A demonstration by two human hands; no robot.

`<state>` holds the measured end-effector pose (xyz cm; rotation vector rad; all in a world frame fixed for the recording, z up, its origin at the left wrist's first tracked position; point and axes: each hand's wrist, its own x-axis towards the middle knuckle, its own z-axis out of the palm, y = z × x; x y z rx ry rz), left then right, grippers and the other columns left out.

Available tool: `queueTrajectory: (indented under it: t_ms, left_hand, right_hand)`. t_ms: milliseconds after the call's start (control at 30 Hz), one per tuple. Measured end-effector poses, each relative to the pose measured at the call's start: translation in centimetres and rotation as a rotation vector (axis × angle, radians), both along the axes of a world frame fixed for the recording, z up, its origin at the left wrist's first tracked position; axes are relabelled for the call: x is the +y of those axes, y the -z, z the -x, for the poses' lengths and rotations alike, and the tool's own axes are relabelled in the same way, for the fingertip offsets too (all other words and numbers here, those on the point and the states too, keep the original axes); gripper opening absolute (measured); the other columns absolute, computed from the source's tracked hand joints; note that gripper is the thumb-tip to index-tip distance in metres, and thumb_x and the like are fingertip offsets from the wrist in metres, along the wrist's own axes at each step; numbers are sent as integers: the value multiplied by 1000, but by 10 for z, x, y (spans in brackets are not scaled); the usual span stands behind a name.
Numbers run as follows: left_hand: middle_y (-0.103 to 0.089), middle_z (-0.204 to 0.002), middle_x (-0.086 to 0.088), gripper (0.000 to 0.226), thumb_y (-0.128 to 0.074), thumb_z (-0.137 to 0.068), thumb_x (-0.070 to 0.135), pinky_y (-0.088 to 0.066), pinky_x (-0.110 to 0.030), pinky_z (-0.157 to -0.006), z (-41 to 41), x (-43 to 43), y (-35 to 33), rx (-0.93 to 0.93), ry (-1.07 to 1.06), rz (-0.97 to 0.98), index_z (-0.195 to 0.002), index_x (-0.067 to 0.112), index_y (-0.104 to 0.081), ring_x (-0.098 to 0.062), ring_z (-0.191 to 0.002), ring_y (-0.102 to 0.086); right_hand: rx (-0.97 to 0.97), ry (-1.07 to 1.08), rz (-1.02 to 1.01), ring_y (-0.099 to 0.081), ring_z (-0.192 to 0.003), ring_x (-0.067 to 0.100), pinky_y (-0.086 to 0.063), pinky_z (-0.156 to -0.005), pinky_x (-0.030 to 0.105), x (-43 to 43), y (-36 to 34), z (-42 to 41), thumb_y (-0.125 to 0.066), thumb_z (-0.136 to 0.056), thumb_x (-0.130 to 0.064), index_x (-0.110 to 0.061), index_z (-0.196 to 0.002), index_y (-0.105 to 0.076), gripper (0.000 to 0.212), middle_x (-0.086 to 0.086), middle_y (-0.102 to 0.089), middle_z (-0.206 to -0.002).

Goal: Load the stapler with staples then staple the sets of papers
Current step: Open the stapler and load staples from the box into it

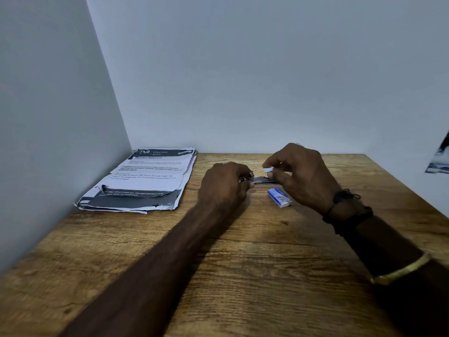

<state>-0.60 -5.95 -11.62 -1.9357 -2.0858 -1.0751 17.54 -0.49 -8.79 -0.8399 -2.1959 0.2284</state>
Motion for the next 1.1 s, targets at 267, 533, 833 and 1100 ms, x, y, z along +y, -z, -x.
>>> queueTrajectory:
  t_ms: [267,533,833,1100]
  left_hand:
    - [-76,-85,4,20,-71,-87,38,-33,-27,-65,-2,-1,-2,34,37,-25,-103,28,-78,-15,-75,-58]
    - [-78,-89,3,20,-73,-86,35,-33,-26,-67,-3,-3,-3,45,74,-86,-103,27,-79,-19,-83,-67]
    - [-79,-84,3,18,-76,-85,33,-55,-35,-75,-2,-4,-2,-140,76,-92,-99,24,-82,-15,-78,-69]
    - [-81,-93,2,20,-77,-84,32,-56,-38,-82,1,-2,-2,-201,48,-45,-102,23,-82,-16,-87,-71]
  right_hand:
    - [-129,68,-30,-66,-88,19,-51,-78,34,2,4,-1,-74,-84,-19,-21,-95,-79,12,-1,-75,-90]
    - [-117,68,20,-61,-85,20,-49,-76,38,4,1,-2,-80,-80,-25,-26,-92,-80,12,2,-67,-87]
    - [-85,4,-34,-68,-93,21,-51,-84,38,6,3,-3,-77,-85,-21,-21,-99,-82,15,0,-78,-98]
    - [-121,-58,-123,-66,-103,26,-51,-90,41,6,9,-3,-76,-83,-12,-17,-103,-79,21,5,-75,-109]
